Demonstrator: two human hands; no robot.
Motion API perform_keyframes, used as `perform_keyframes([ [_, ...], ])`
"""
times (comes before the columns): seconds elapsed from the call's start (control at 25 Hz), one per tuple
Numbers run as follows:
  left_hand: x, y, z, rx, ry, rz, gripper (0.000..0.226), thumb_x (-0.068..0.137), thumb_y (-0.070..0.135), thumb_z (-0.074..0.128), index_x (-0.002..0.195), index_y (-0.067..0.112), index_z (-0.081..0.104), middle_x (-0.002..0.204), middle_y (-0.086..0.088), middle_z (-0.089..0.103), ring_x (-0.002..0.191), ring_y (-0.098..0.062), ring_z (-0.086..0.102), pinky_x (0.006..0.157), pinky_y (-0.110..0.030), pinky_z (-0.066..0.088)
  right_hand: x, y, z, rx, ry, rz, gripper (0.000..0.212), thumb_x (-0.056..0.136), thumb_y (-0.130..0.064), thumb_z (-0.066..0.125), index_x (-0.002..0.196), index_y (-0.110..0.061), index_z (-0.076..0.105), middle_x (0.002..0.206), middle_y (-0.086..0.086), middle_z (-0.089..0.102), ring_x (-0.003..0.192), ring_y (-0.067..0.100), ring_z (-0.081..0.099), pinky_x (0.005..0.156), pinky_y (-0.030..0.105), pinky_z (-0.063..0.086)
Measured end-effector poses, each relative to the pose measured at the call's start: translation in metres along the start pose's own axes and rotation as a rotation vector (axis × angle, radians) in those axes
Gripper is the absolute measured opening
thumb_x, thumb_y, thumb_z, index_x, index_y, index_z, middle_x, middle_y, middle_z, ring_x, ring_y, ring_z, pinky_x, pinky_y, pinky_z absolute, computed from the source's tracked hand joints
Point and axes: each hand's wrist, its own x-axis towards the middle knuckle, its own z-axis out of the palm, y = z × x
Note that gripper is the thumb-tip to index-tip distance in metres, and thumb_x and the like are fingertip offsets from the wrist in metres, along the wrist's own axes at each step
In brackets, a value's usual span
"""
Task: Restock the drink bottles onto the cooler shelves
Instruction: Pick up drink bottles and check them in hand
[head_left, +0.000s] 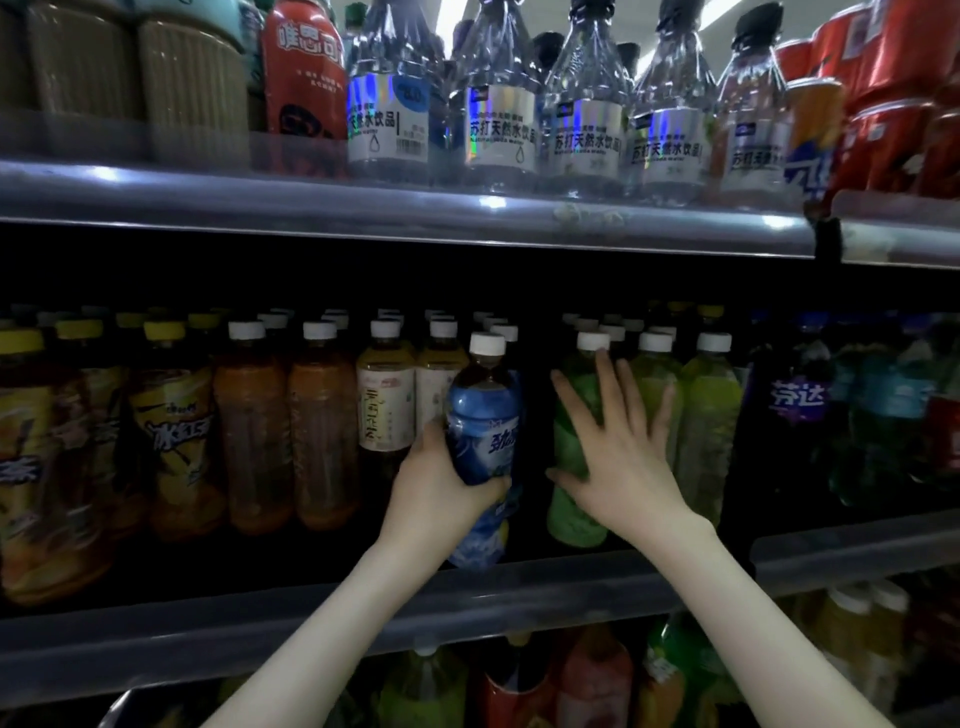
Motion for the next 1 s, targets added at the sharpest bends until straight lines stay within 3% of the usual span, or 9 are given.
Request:
perform_keyframes([
  [0.12, 0.006, 0.010, 0.025, 0.079, 0.006, 0.007, 0.080, 0.068, 0.035, 0.081, 0.131, 0.009, 0.039, 0.127, -0.008, 0.053, 0.117, -0.023, 0.051, 0.090, -0.029, 0.045, -0.005, 0.012, 0.009, -0.008, 0.022, -0.053, 0.105, 0.070, -0.036, 0.080, 0.151, -0.031, 0.014, 0.158, 0.009, -0.008, 0.144, 0.031, -0.006, 0.106, 0.061, -0.010],
  [0.44, 0.001, 0.018, 0.050, 0.185, 0.074, 0.019, 0.090, 0.074, 0.035, 0.078, 0.140, 0.002, 0.026, 0.135, -0.015, 0.045, 0.125, -0.027, 0.043, 0.100, -0.034, 0.042, -0.012, 0.011, 0.022, 0.058, 0.133, -0.043, 0.109, 0.072, -0.028, 0.079, 0.153, -0.021, 0.007, 0.158, 0.013, -0.001, 0.144, 0.036, 0.001, 0.110, 0.062, 0.003],
  [0.6, -0.015, 0.021, 0.052, 0.252, 0.124, 0.089, 0.103, 0.076, 0.036, 0.076, 0.150, 0.006, 0.010, 0.148, -0.013, 0.030, 0.135, -0.028, 0.026, 0.112, -0.038, 0.026, -0.030, 0.002, 0.025, 0.182, 0.180, -0.025, 0.097, 0.078, -0.015, 0.072, 0.153, -0.016, 0.011, 0.158, 0.016, 0.003, 0.144, 0.035, 0.003, 0.114, 0.057, 0.013],
  [0.68, -0.032, 0.018, 0.051, 0.378, 0.208, 0.211, 0.092, 0.079, 0.032, 0.074, 0.148, 0.006, 0.020, 0.143, -0.017, 0.035, 0.130, -0.030, 0.029, 0.109, -0.038, 0.025, -0.047, -0.007, 0.021, 0.324, 0.220, -0.029, 0.081, 0.083, -0.011, 0.066, 0.150, -0.009, 0.021, 0.156, 0.021, 0.016, 0.142, 0.033, 0.014, 0.115, 0.051, 0.024],
  [0.84, -0.094, -0.010, 0.033, 0.356, 0.266, 0.420, 0.046, 0.089, 0.016, 0.060, 0.132, 0.002, 0.051, 0.129, -0.013, 0.053, 0.121, -0.022, 0.045, 0.108, -0.027, 0.032, -0.098, -0.045, 0.017, 0.558, 0.267, -0.125, 0.054, 0.088, -0.014, 0.058, 0.138, -0.001, 0.044, 0.141, 0.018, 0.045, 0.130, 0.027, 0.041, 0.110, 0.035, 0.035],
  [0.92, -0.142, -0.035, 0.020, 0.355, 0.196, 0.379, 0.037, 0.090, 0.013, 0.053, 0.125, 0.000, 0.057, 0.124, -0.010, 0.058, 0.118, -0.018, 0.050, 0.106, -0.025, 0.037, -0.128, -0.074, 0.027, 0.651, 0.184, -0.208, 0.045, 0.091, -0.016, 0.052, 0.134, -0.001, 0.050, 0.134, 0.015, 0.053, 0.124, 0.025, 0.047, 0.105, 0.034, 0.041],
  [1.0, -0.198, -0.072, 0.006, 0.372, 0.055, 0.176, 0.042, 0.086, 0.016, 0.047, 0.125, 0.003, 0.055, 0.122, -0.007, 0.059, 0.116, -0.014, 0.051, 0.102, -0.023, 0.040, -0.161, -0.111, 0.046, 0.763, 0.060, -0.288, 0.043, 0.092, -0.016, 0.048, 0.132, 0.000, 0.052, 0.128, 0.015, 0.057, 0.119, 0.025, 0.052, 0.101, 0.035, 0.045],
])
